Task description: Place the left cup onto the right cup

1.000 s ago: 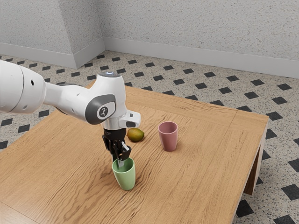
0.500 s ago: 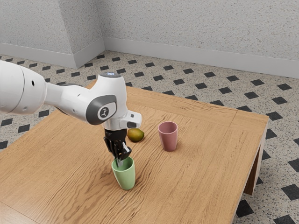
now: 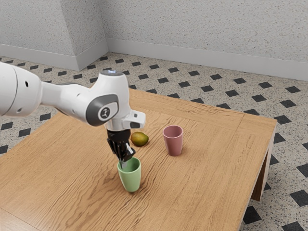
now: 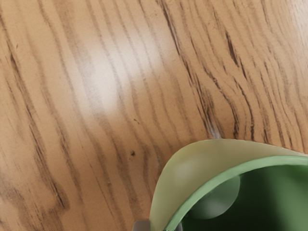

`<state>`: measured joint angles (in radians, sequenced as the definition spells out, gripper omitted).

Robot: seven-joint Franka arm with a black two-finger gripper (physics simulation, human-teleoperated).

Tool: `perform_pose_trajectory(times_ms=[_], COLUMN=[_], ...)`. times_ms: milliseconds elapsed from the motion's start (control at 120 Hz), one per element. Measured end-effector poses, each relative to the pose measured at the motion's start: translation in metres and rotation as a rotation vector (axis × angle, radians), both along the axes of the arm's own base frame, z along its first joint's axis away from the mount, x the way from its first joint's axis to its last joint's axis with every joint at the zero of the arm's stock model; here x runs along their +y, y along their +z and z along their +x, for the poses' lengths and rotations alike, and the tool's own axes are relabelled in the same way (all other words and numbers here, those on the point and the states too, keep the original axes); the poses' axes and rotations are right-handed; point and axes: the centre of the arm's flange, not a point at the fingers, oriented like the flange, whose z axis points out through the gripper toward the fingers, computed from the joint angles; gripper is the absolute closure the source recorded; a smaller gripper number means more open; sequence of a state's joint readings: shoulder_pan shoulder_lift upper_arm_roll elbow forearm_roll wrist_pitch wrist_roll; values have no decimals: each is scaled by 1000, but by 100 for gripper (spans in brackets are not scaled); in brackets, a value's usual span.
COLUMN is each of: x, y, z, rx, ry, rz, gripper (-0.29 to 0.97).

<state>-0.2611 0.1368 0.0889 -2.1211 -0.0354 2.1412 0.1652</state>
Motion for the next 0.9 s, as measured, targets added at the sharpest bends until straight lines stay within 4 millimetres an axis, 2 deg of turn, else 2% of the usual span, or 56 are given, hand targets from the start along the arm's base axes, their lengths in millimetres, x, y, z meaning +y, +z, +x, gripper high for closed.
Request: perform_pose_trajectory(times_ms=[458, 900], x=[5, 6], y=[38, 81], z=[2, 21], rx=[-59, -96], ry=[7, 6], rz=[-11, -10], gripper=[79, 79])
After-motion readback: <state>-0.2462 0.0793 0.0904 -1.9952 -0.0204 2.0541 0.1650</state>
